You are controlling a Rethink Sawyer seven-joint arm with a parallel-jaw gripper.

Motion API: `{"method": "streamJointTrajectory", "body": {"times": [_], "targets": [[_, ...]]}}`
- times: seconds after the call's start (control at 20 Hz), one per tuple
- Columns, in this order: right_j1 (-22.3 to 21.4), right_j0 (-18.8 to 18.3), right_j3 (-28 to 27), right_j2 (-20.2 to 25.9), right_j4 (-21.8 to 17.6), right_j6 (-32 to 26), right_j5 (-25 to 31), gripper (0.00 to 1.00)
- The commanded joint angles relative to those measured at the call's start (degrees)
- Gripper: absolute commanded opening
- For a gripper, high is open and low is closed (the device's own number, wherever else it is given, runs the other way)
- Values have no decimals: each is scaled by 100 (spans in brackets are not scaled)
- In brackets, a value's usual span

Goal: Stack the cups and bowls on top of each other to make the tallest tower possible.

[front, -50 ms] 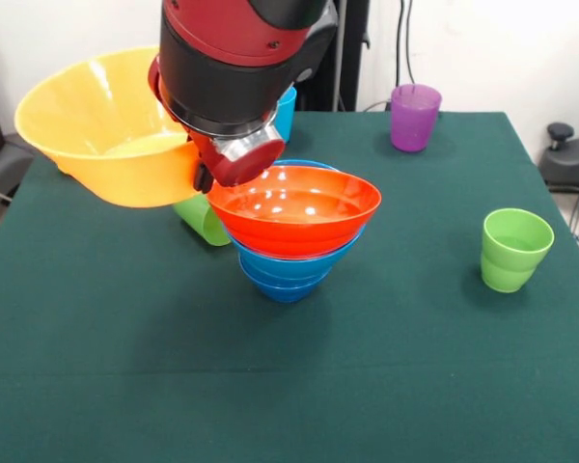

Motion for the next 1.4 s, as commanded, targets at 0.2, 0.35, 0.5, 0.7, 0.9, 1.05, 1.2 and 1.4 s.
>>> {"method": "streamJointTrajectory", "body": {"times": [0.2,0.35,0.5,0.7,0.9,1.05,1.2,1.4], "targets": [[122,126,-69,285,72,-28,608,0],[121,129,-56,274,83,-2,601,0],[98,140,-6,258,94,15,570,0],[66,153,51,226,94,27,532,0],[62,165,59,195,109,50,543,0],[64,170,55,181,127,52,566,0],[15,182,142,170,136,56,539,0],[-44,203,243,143,155,64,510,0]]}}
